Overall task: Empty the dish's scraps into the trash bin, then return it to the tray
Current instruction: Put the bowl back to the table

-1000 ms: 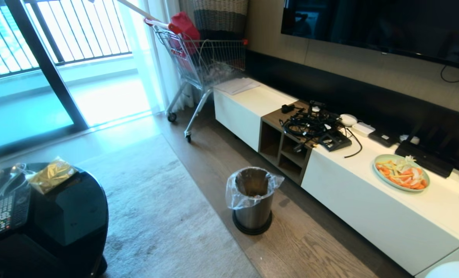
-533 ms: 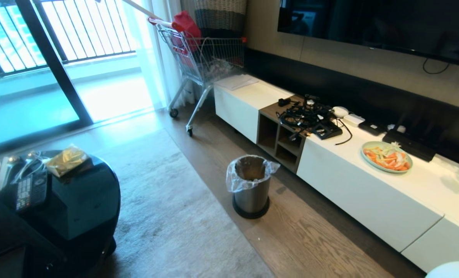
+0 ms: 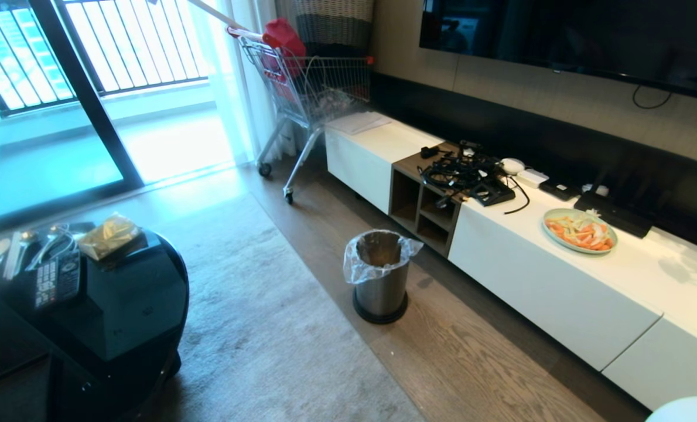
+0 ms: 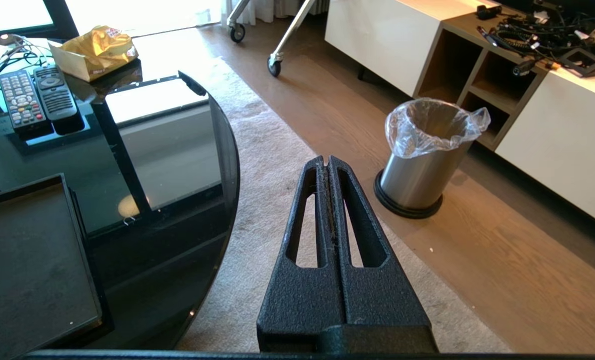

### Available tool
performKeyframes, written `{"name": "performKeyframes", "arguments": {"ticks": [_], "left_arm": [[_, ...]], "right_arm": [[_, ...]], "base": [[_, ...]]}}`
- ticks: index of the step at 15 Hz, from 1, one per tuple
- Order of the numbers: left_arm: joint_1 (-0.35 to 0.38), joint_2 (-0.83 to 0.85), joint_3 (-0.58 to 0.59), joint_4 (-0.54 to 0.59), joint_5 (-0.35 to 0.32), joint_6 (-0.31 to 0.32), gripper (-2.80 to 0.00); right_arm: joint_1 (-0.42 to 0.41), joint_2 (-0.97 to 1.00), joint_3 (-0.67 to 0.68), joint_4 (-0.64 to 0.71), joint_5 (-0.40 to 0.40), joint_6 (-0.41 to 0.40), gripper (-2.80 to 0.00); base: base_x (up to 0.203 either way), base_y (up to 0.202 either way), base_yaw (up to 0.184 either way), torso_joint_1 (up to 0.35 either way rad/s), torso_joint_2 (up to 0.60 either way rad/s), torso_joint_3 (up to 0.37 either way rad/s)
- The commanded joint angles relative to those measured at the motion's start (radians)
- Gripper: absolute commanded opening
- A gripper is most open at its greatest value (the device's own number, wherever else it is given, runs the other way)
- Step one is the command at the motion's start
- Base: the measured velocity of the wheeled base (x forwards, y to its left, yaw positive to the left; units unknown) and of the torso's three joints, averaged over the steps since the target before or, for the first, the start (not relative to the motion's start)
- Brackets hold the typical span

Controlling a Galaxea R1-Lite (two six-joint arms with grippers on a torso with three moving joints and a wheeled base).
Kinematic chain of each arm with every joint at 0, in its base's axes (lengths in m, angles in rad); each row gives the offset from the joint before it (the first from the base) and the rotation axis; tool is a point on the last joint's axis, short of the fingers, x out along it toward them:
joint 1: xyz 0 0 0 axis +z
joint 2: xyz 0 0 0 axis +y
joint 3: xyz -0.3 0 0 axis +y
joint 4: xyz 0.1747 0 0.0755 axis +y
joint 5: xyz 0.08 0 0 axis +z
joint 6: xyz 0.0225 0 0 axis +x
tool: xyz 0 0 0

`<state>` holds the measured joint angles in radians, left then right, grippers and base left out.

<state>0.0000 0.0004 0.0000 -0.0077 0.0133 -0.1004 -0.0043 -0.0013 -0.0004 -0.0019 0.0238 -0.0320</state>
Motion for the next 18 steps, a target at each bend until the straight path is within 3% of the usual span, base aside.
{"name": "performKeyframes", "arguments": {"ticks": [1, 6, 18], "left_arm": [[0.000, 0.000, 0.000, 0.000, 0.001, -0.001, -2.80], [0.000, 0.000, 0.000, 0.000, 0.001, -0.001, -2.80], [0.000, 0.000, 0.000, 0.000, 0.001, -0.001, -2.80]], "right_arm": [[0.000, 0.001, 0.000, 0.000, 0.001, 0.000, -2.80], [0.000, 0.001, 0.000, 0.000, 0.002, 0.000, -2.80], [0.000, 0.001, 0.000, 0.000, 0.001, 0.004, -2.80]], "base": [[0.000, 0.000, 0.000, 0.000, 0.00, 0.000], [0.000, -0.001, 0.024, 0.000, 0.00, 0.000], [0.000, -0.009, 0.169, 0.003, 0.00, 0.004]]}}
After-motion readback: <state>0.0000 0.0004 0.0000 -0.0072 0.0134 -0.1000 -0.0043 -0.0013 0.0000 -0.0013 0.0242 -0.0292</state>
